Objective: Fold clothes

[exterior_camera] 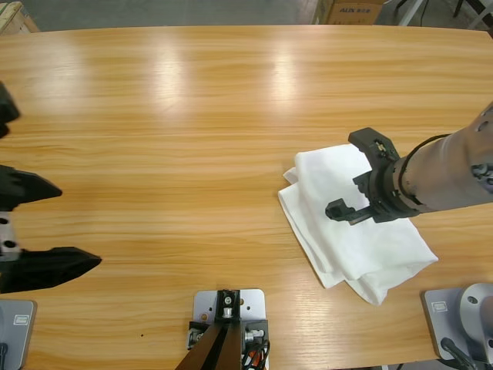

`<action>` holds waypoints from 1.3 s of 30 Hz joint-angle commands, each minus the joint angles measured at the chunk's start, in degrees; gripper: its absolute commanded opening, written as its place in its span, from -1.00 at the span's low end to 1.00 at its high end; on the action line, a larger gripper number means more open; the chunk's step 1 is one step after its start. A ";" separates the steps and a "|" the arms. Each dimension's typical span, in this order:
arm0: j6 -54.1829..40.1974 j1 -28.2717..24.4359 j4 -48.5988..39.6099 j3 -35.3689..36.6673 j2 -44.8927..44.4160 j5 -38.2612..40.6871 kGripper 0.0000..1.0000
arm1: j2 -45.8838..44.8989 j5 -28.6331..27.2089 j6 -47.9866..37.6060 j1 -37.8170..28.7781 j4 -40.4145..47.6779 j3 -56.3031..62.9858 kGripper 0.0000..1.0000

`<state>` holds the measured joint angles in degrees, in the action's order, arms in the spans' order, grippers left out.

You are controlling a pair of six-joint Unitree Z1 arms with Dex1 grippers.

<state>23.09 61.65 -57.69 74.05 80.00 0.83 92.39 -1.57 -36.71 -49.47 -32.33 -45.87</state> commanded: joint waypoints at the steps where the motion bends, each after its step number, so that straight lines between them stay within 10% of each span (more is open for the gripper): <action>1: -0.41 -0.82 0.65 -4.22 -1.59 0.75 1.00 | 8.14 6.35 -1.12 1.47 11.87 5.42 0.96; 19: -0.15 -0.82 0.65 -9.30 -5.35 0.57 1.00 | 17.03 16.92 39.12 -9.24 16.65 -12.35 0.88; 25: 0.87 -0.82 0.77 -9.98 -5.56 0.57 1.00 | 12.17 8.78 42.81 -11.35 11.59 -19.24 0.95; 32: 0.73 -0.82 4.06 -10.60 -4.16 0.57 1.00 | -10.63 -5.62 20.26 -11.29 4.03 -11.16 0.21; 36: 0.82 -0.82 5.66 -10.60 -3.80 0.57 1.00 | -13.96 -7.30 -14.56 -7.73 -8.15 -6.30 0.24; 39: 0.82 -0.82 6.83 -10.37 -3.54 0.57 1.00 | -2.79 1.50 -38.43 -7.04 -9.96 -9.84 0.63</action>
<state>23.46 61.25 -53.28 65.47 75.38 0.86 81.35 -8.06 -38.54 -58.83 -34.92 -54.74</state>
